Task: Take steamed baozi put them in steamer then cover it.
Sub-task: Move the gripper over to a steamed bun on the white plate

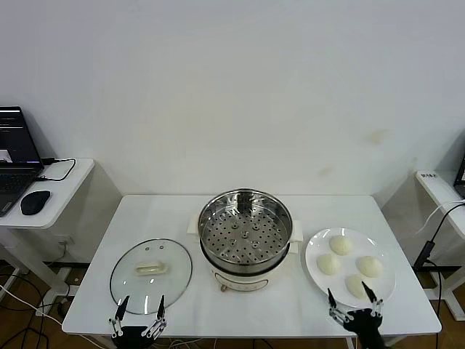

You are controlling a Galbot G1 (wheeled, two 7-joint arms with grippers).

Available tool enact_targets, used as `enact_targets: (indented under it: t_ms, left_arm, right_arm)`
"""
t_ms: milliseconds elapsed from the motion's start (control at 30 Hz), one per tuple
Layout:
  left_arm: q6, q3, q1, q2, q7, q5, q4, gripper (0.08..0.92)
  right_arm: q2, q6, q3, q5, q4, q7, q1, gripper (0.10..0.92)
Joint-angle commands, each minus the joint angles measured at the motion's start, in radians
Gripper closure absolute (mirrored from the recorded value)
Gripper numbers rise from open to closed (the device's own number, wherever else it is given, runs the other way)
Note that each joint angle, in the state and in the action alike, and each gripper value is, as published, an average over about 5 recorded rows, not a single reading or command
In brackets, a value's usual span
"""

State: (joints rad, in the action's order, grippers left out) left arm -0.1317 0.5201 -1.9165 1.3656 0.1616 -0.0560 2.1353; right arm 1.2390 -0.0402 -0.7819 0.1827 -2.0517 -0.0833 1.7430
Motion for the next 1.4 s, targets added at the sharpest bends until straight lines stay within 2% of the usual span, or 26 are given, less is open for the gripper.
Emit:
enact_targets:
  t_ms: [33, 367, 500, 633, 1033, 1200, 1400]
  left_arm:
    - [0.065, 0.010, 0.011, -0.010, 0.005, 0.087, 0.019, 0.177]
    - [0.122, -0.004, 0.035, 0.002, 0.015, 0.148, 0.034, 0.177]
    - [0.126, -0.005, 0.041, 0.004, 0.020, 0.154, 0.032, 0.177]
    - [0.129, -0.006, 0.046, 0.005, 0.024, 0.158, 0.029, 0.177]
    - [0.148, -0.002, 0.053, -0.002, 0.024, 0.161, 0.026, 0.177]
    - [0.151, 0.002, 0.056, -0.005, 0.023, 0.161, 0.024, 0.177]
    - [0.154, 0.009, 0.062, -0.006, 0.023, 0.159, 0.022, 0.177]
  right_arm:
    - [-0.230, 0.003, -0.074, 0.348, 0.074, -0.044, -0.167, 0.203]
    - [-0.614, 0.048, 0.033, 0.357, 0.288, -0.323, -0.423, 0.203]
    - [-0.761, 0.058, 0.167, 0.306, 0.387, -0.447, -0.560, 0.203]
    - [-0.831, 0.081, 0.359, 0.218, 0.459, -0.561, -0.735, 0.203]
    - [-0.843, 0.126, 1.094, 0.022, 0.639, -0.857, -1.350, 0.203]
    - [-0.790, 0.121, 1.312, -0.019, 0.696, -0.906, -1.553, 0.203]
    - [-0.706, 0.099, 1.454, 0.021, 0.787, -0.915, -1.656, 0.203]
